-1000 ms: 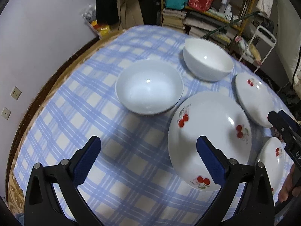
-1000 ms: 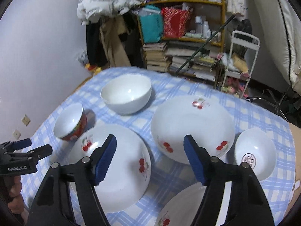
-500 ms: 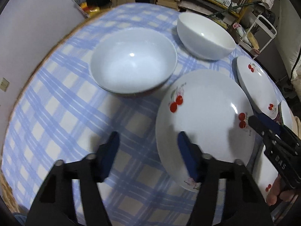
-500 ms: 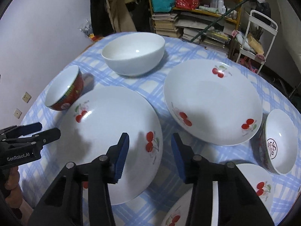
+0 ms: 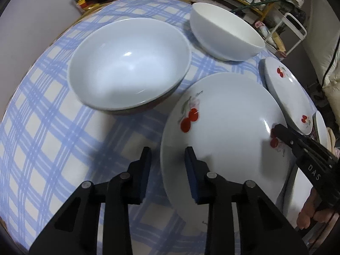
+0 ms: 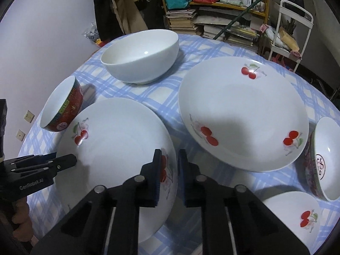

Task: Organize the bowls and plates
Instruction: 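Close the left gripper on the plate rim while the right gripper grips the opposite rim, then lift the cherry plate with both grippers and carry it over another cherry plate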

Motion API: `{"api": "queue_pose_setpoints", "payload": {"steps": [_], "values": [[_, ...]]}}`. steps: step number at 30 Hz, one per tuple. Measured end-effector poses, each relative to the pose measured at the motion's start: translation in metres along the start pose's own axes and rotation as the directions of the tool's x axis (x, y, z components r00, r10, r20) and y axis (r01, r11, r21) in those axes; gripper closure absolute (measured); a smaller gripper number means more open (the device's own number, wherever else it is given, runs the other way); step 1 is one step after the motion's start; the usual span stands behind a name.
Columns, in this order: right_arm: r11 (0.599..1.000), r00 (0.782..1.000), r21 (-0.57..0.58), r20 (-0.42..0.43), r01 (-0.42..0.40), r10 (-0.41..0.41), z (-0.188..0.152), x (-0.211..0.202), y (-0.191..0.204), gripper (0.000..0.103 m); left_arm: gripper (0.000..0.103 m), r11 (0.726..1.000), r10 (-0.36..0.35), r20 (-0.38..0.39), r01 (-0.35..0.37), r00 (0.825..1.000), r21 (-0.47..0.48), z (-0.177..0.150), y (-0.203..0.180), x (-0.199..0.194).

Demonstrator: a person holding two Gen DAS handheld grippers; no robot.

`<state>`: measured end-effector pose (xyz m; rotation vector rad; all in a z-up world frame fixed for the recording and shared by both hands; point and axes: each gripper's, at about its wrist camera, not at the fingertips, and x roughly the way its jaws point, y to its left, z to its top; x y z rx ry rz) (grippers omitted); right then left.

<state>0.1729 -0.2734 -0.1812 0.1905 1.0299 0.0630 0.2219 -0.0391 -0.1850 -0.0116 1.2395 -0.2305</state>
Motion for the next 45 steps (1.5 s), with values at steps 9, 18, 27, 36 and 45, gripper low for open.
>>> {"api": "queue_pose_setpoints", "payload": {"steps": [9,18,27,36,45], "values": [[1.0,1.0,0.009,-0.004,-0.018,0.018,0.0,0.002,-0.001,0.089,0.079,0.999,-0.013,0.011,0.013,1.0,0.044,0.001,-0.005,0.004],[0.998,0.999,0.037,0.01,-0.054,0.053,-0.001,-0.01,-0.005,0.089,0.079,0.997,-0.065,0.0,0.065,0.998,0.04,-0.004,0.004,-0.009],[0.998,0.998,0.025,0.039,-0.055,0.054,-0.011,-0.041,0.003,0.089,0.079,0.994,-0.104,0.015,0.103,0.994,0.036,-0.019,0.003,-0.04],[0.998,0.996,0.028,0.071,-0.057,0.055,-0.03,-0.077,0.01,0.089,0.079,0.992,-0.114,0.02,0.112,0.993,0.061,-0.045,-0.002,-0.069],[0.999,0.998,0.031,0.05,-0.037,0.035,-0.049,-0.093,0.013,0.088,0.079,0.99,-0.101,0.028,0.098,0.994,0.102,-0.065,-0.007,-0.091]]}}
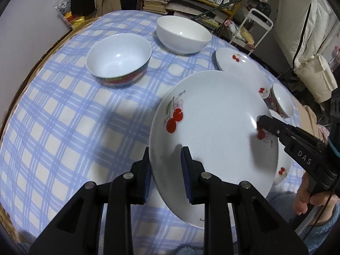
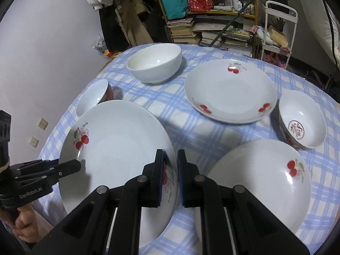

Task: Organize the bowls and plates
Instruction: 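Lift the cherry plate with both grippers and carry it over another cherry plate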

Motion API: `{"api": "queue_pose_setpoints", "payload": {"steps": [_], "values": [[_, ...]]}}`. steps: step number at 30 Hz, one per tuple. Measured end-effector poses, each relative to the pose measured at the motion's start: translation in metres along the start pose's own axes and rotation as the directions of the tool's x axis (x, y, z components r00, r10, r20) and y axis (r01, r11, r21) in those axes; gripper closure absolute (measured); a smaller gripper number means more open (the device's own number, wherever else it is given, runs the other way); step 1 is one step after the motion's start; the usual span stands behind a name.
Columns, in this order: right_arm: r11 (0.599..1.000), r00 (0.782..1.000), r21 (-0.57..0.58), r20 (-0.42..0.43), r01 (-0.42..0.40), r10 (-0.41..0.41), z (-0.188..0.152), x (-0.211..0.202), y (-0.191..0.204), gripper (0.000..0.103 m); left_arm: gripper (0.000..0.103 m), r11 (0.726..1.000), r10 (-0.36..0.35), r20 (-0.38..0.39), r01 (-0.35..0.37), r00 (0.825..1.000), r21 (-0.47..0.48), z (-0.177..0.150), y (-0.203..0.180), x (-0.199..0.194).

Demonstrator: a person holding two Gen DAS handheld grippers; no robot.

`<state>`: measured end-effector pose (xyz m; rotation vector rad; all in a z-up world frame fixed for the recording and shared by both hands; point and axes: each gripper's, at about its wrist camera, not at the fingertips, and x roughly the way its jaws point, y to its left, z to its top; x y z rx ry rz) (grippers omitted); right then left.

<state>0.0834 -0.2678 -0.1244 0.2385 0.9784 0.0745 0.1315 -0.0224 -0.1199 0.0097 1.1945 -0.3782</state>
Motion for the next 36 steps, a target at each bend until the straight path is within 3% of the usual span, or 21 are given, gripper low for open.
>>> {"api": "queue_pose_setpoints", "payload": {"steps": [8,18,27,34,35,36], "values": [[1.0,0.997,-0.004,-0.076,0.0,0.0,-0.016,0.016,-0.002,0.089,0.077,1.0,0.012,-0.116,-0.014,0.993,-0.017,-0.007,0.003,0.027],[0.999,0.973,-0.043,-0.229,0.008,-0.018,-0.037,0.059,0.0,0.088,0.077,0.997,0.072,-0.263,-0.08,0.962,-0.022,-0.016,0.01,0.065],[0.999,0.971,-0.044,-0.236,0.015,-0.025,-0.037,0.057,0.001,0.088,0.075,0.986,0.165,-0.22,-0.161,0.961,0.034,-0.016,0.001,0.058],[0.997,0.987,-0.052,-0.147,0.06,-0.067,-0.022,0.029,0.001,0.087,0.072,0.975,0.215,-0.118,-0.207,0.969,0.077,-0.005,-0.017,0.026],[0.996,0.988,-0.056,-0.136,0.069,-0.076,-0.02,0.025,0.0,0.086,0.071,0.975,0.215,-0.098,-0.207,0.972,0.086,-0.003,-0.022,0.022],[0.995,0.988,-0.059,-0.127,0.08,-0.087,-0.019,0.02,-0.001,0.078,0.068,0.973,0.215,-0.075,-0.206,0.974,0.106,-0.004,-0.027,0.014]]}}
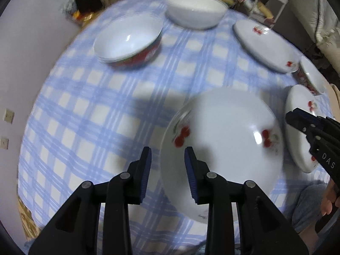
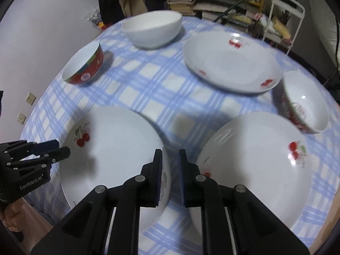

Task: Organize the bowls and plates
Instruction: 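Lift the cherry plate with both grippers and carry it over another cherry plate, then lower the plate onto the other plate and open both grippers, then grip the rim of the next cherry plate with both grippers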

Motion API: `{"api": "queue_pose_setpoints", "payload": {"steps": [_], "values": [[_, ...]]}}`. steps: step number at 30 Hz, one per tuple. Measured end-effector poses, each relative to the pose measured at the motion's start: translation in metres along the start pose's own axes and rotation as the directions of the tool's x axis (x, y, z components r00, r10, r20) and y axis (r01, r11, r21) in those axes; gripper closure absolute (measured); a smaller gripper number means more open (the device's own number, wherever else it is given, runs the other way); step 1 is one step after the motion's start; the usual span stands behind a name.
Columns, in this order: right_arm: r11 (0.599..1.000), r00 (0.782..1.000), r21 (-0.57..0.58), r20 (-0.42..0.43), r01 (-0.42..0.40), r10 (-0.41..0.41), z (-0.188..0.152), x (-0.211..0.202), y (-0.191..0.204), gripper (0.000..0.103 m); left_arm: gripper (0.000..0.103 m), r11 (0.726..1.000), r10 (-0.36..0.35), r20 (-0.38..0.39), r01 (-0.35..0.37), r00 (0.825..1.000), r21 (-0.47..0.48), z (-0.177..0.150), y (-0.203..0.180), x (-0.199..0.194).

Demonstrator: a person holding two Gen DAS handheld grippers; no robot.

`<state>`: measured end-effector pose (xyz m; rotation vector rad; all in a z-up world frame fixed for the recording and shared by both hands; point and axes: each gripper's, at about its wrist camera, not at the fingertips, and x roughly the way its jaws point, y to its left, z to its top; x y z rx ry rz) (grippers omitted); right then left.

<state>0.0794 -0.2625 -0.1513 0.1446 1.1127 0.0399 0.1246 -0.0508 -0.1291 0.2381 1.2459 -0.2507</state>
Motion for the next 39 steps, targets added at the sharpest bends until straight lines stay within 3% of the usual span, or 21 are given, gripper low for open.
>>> {"api": "queue_pose_setpoints", "payload": {"steps": [1,3,5,8,9,13,20,26,31,39], "values": [[1.0,1.0,0.005,0.007,0.013,-0.013,0.001,-0.006,-0.003,0.071,0.064,1.0,0.002,0.026,-0.003,1.0,0.03,0.002,-0.008,-0.007],[0.999,0.999,0.021,0.033,0.036,-0.036,0.002,-0.02,-0.011,0.042,0.051,0.997,0.006,0.077,-0.012,0.997,0.077,0.006,-0.021,-0.02],[0.997,0.996,0.037,0.064,0.067,-0.069,0.002,-0.033,-0.02,0.033,0.046,0.993,0.009,0.116,-0.023,0.993,0.118,0.009,-0.032,-0.033],[0.993,0.99,0.07,0.091,0.099,-0.106,-0.001,-0.053,-0.039,0.009,0.031,0.984,-0.016,0.14,-0.009,0.99,0.177,0.014,-0.051,-0.046],[0.99,0.987,0.086,0.114,0.108,-0.118,-0.005,-0.061,-0.047,0.008,0.027,0.98,-0.023,0.148,-0.007,0.989,0.198,0.016,-0.059,-0.049],[0.979,0.979,0.155,0.132,0.132,-0.153,-0.011,-0.08,-0.074,0.007,0.024,0.962,-0.019,0.187,-0.033,0.982,0.272,0.027,-0.091,-0.051],[0.952,0.973,0.275,0.145,0.135,-0.18,-0.017,-0.103,-0.115,0.007,0.024,0.949,-0.075,0.169,0.018,0.983,0.314,0.041,-0.128,-0.05],[0.924,0.983,0.372,0.117,0.088,-0.141,-0.027,-0.107,-0.155,0.007,0.024,0.931,-0.089,0.25,-0.008,0.964,0.364,0.046,-0.151,-0.05],[0.932,0.984,0.344,0.087,0.117,-0.155,-0.035,-0.108,-0.175,0.007,0.024,0.931,-0.113,0.189,0.037,0.975,0.364,0.054,-0.163,-0.038],[0.948,0.994,0.3,0.008,0.103,-0.11,-0.045,-0.085,-0.197,0.012,0.024,0.918,-0.134,0.056,0.103,0.989,0.382,0.054,-0.179,-0.004]]}}
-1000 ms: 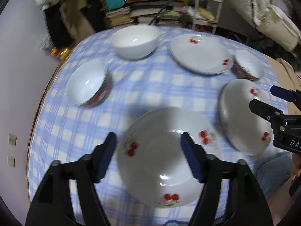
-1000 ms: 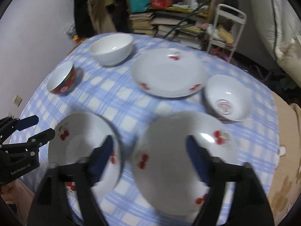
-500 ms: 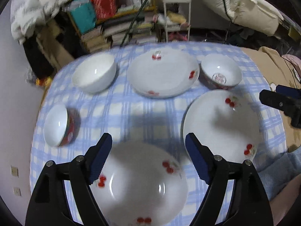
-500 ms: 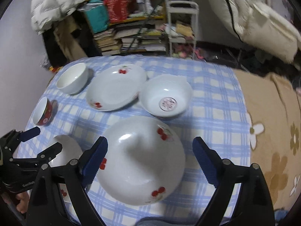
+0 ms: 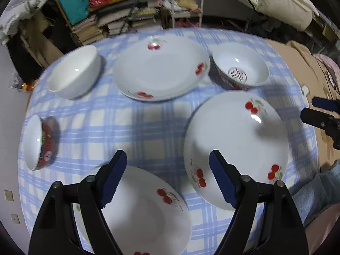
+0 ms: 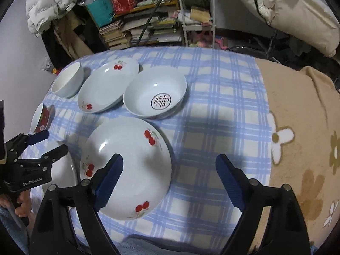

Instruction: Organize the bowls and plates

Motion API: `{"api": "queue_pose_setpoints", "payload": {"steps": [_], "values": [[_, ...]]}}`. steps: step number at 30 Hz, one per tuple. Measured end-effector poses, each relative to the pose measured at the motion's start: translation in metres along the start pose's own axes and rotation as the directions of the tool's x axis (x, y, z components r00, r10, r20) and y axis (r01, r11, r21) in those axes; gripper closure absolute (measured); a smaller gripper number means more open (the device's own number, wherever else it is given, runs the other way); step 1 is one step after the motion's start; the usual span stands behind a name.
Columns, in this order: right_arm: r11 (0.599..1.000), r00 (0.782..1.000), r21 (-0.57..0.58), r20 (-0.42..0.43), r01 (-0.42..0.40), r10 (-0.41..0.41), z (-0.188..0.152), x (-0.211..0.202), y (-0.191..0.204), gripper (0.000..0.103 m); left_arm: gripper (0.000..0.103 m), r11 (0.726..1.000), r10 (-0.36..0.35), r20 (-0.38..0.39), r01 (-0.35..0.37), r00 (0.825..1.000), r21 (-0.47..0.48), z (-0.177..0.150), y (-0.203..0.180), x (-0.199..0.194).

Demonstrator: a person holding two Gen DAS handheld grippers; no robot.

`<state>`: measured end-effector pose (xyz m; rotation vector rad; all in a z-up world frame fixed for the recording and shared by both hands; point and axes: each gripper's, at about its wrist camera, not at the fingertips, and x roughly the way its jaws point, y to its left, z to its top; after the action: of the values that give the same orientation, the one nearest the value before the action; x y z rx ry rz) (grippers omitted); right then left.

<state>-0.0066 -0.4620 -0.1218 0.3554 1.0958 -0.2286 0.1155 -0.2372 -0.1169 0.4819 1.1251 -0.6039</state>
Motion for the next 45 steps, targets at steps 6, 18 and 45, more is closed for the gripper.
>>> {"api": "queue_pose_setpoints", "payload": {"steps": [6,18,45], "values": [[0.999,0.994,-0.017,-0.103,-0.046,0.044,-0.006,0.034,-0.003,0.03,0.024,1.0,0.01,-0.038,-0.009,0.999,0.015,-0.001,-0.01,0.02],[0.996,0.979,-0.036,-0.191,-0.082,0.074,-0.014,0.065,-0.003,0.036,0.027,0.999,0.03,-0.117,-0.024,0.993,0.048,-0.003,-0.024,0.052],[0.963,0.943,0.144,-0.215,-0.228,0.256,-0.01,0.059,-0.017,0.092,0.088,0.986,-0.156,-0.128,0.146,0.979,-0.086,-0.003,-0.005,0.03]]}}
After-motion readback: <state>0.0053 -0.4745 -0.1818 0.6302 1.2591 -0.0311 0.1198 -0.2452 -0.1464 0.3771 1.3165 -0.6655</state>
